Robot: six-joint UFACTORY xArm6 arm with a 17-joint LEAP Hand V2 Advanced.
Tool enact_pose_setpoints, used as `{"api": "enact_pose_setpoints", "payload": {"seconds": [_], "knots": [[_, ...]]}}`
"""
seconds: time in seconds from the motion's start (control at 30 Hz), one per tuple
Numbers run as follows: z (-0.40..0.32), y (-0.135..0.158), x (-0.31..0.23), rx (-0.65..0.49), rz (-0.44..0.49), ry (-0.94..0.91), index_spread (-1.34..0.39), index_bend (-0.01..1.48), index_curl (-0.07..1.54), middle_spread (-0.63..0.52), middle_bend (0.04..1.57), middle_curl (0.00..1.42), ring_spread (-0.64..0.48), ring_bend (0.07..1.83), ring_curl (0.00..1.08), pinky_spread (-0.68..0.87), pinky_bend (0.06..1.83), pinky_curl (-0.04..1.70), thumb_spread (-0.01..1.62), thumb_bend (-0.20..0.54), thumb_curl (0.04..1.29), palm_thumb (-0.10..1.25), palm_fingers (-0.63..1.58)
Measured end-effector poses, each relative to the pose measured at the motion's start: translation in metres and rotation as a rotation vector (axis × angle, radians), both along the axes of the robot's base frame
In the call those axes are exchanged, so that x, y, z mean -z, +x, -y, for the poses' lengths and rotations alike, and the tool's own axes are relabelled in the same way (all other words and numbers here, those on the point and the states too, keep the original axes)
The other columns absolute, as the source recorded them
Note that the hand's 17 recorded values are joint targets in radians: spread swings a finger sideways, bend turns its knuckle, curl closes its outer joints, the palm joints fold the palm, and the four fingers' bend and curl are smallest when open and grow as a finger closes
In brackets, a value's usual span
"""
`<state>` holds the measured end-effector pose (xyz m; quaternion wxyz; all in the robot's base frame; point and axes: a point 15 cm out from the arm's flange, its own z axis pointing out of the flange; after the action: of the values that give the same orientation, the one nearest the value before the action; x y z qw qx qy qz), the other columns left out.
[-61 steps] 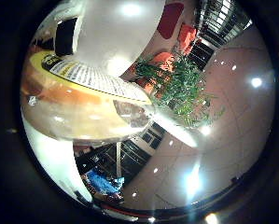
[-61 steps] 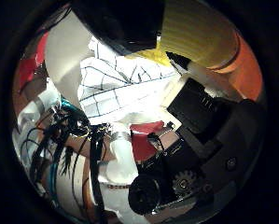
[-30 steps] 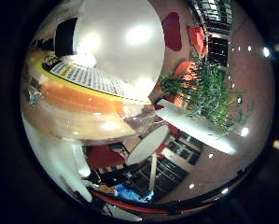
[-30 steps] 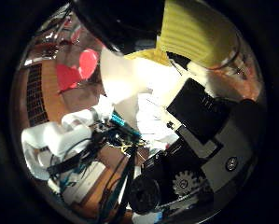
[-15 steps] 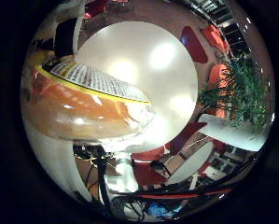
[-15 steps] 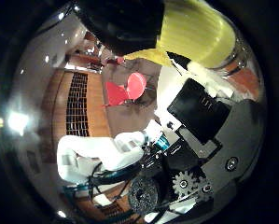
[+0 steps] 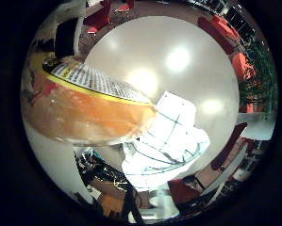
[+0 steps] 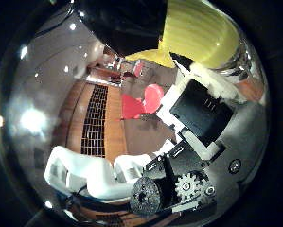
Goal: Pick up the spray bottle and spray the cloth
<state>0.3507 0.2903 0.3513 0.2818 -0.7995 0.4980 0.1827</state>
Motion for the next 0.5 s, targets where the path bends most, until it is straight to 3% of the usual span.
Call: {"api": "enact_pose_setpoints", "payload": {"seconds": [0.5], "knots": [[-0.03,-0.026,0.043,-0.047,-0.055,0.227,-0.21,1.2,0.75,-0.1,1.42,0.64,-0.23,1.34,0.82,-0.18,1.04,1.39,1.01,-0.012,0.72,1.09,1.14]]}}
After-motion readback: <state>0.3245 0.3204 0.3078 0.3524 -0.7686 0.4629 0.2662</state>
